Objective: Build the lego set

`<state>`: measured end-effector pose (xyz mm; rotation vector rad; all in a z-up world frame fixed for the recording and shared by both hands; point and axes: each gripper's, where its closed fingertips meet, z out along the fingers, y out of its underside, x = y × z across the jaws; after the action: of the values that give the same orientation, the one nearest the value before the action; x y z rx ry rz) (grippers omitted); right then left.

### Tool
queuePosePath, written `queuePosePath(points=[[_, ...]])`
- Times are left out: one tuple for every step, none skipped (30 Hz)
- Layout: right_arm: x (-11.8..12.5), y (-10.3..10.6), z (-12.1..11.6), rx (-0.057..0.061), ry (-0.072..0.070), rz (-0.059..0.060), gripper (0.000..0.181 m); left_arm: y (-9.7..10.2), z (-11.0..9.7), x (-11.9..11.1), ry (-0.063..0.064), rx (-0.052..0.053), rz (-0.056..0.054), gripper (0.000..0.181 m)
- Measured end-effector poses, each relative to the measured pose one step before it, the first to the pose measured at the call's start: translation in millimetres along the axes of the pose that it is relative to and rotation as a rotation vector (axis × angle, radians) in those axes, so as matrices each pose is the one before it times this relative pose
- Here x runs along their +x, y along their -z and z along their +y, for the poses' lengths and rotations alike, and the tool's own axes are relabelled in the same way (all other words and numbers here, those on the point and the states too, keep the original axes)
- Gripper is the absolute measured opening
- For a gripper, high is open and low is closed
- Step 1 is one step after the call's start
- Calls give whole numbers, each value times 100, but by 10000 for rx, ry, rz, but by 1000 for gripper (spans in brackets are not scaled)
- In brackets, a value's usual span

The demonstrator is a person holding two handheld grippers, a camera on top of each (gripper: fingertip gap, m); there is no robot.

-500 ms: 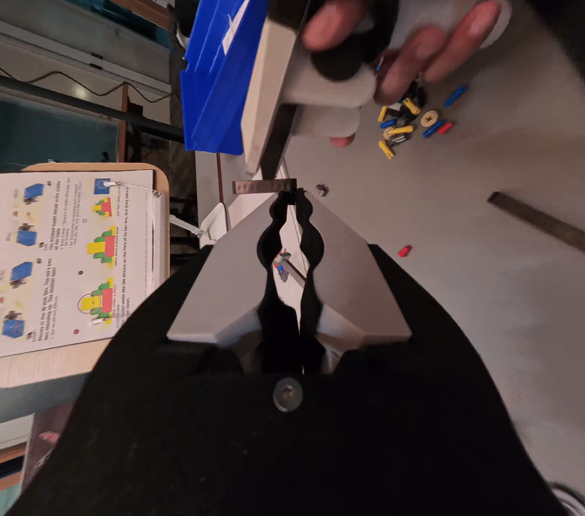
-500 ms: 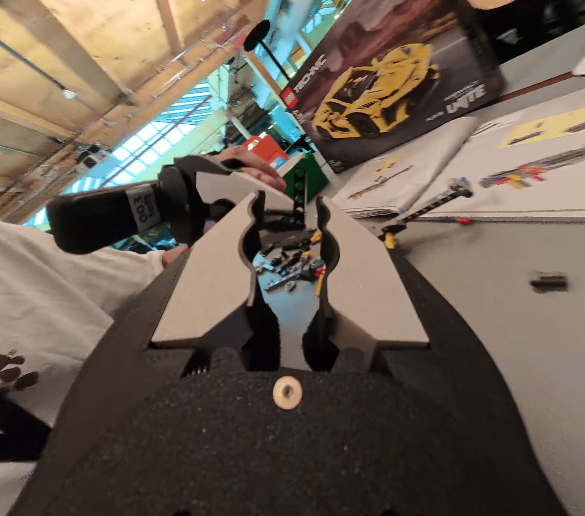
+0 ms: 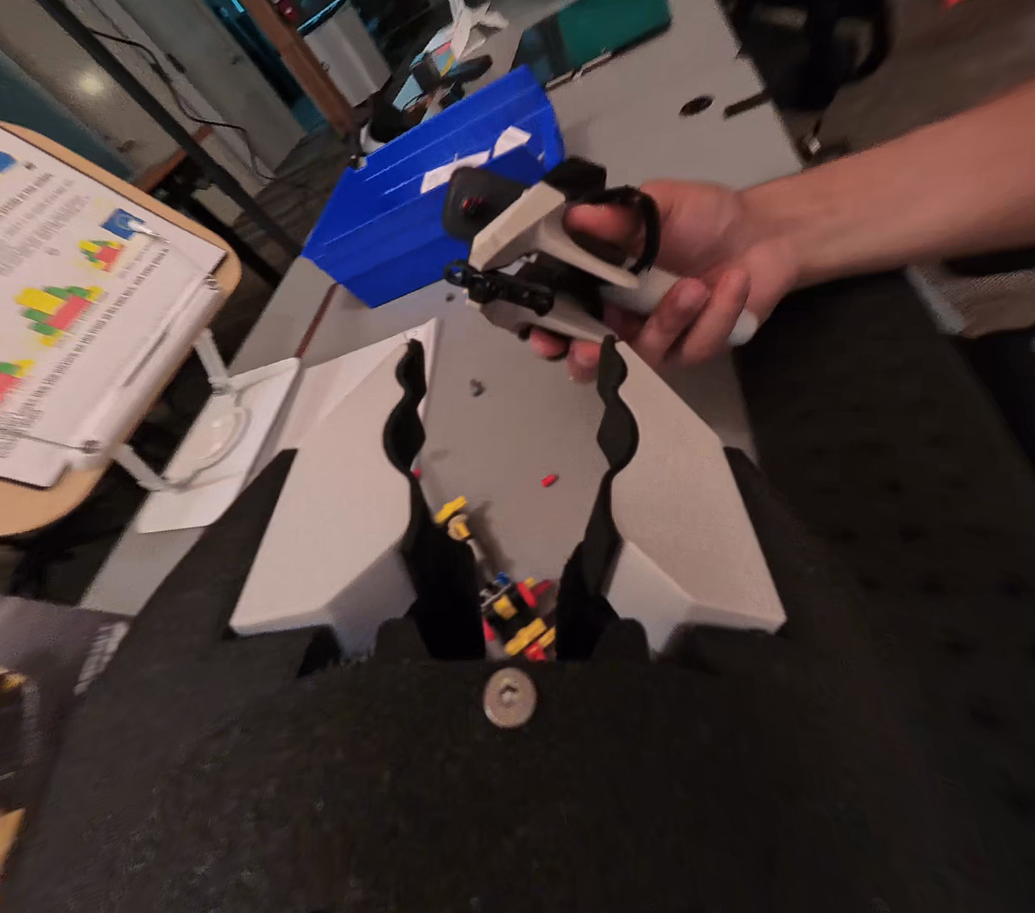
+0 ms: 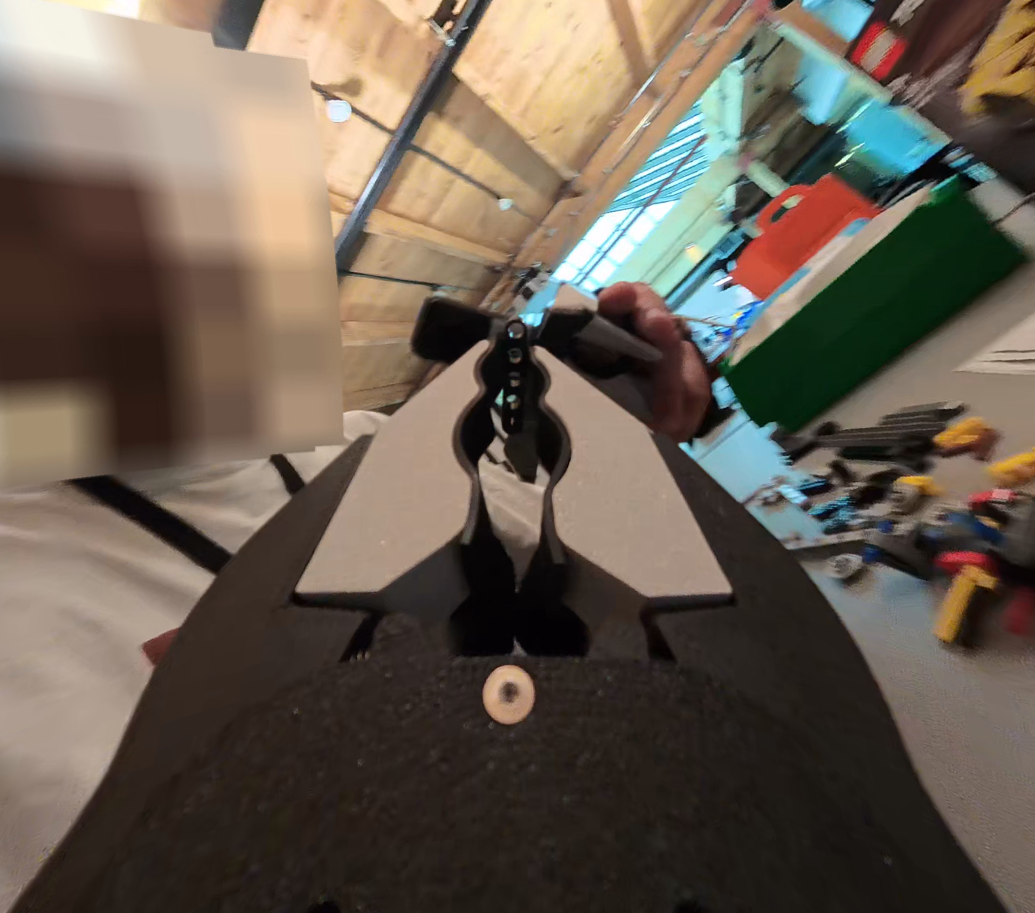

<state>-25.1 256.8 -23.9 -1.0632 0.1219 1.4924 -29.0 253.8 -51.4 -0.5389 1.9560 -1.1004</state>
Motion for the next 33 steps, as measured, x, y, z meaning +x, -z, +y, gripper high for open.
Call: queuePosePath(points=[[-274, -741, 653, -213, -358, -493, 5, 261, -128, 169, 335, 249, 168, 61], [-286, -771, 545, -169, -287, -489, 5, 222, -76, 58, 31, 176, -20, 61], [-94, -733, 436, -109, -182, -338, 5, 243, -98, 8, -153, 159, -113, 58], [203, -638, 526, -214, -136, -126, 6, 298, -241, 86, -193, 202, -75, 54], [299, -527, 530, -251, -98, -25, 6, 358, -453, 52, -169, 298, -94, 50], [44, -425, 379, -163, -81, -162, 6, 351, -431, 230, -176, 272, 40, 47], [-124, -304, 136, -4, -151, -256, 6, 236, -196, 217, -138, 123, 65, 44], [100, -183, 59, 14, -130, -103, 6, 191, -54, 162, -162, 40, 28, 39], [26, -137, 133, -55, -70, -97, 5, 162, -23, 28, -150, 31, -64, 39], [47, -95, 128, -55, -1, -16, 5, 123, 5, 46, -71, 52, -42, 39], [138, 4, 35, -26, 22, 76, 5, 59, 113, 5, -3, -1, -16, 38], [279, 122, -38, -20, 55, 202, 6, -3, 290, -58, -2, -98, -13, 38], [434, 242, -186, 29, 150, 362, 6, -81, 496, -176, 5, -206, -58, 38], [599, 367, -220, 9, 269, 550, 6, -155, 648, -201, 20, -308, -72, 37], [773, 448, -186, -86, 352, 732, 8, -198, 737, -210, -2, -384, -91, 37], [887, 494, -1, -261, 404, 880, 11, -234, 782, -240, -14, -425, -124, 36], [855, 482, 222, -401, 492, 869, 12, -193, 829, -353, -62, -432, -213, 12], [883, 290, 270, -430, 518, 886, 14, -283, 734, 16, -134, -365, -36, 12], [794, 168, 474, -504, 438, 839, 16, -307, 685, 206, -263, -351, 1, 12], [587, 105, 519, -493, 422, 639, 17, -251, 545, 215, -448, -311, -72, 11], [294, 99, 273, -282, 263, 368, 13, -213, 412, 113, -377, -278, -143, 10], [-98, 216, -231, 41, 162, 97, 7, -215, 267, -83, -100, -202, -212, 9], [107, 218, -281, 111, 88, 144, 6, -142, 52, 51, 32, -34, -66, 12], [58, 113, 81, -122, -2, 45, 6, -85, 16, 139, 28, 5, 35, 13], [60, 37, 123, -114, 46, 44, 6, -54, 48, -39, -76, -8, -71, 9], [83, 31, -80, 110, 142, 72, 6, -24, -33, -178, -103, 19, -172, 7], [-59, 32, -129, 175, 31, -73, 6, -7, -137, -130, -7, 61, -138, 8], [-177, 94, -44, 116, -119, -227, 7, -15, -252, -4, 67, 124, -63, 8], [-142, 157, -100, 141, -154, -227, 7, -59, -211, 258, 106, 118, 81, 15], [77, 165, -81, 156, -74, -76, 7, -142, -49, 291, 135, 27, 88, 19], [56, 105, 71, 70, -61, -80, 6, -125, -27, 109, 111, 43, -51, 19], [-139, 121, 76, 51, -95, -217, 6, -63, -154, 52, 96, 165, -100, 17], [-225, 111, 9, 101, -102, -278, 6, -4, -219, 141, 148, 214, 25, 17]])
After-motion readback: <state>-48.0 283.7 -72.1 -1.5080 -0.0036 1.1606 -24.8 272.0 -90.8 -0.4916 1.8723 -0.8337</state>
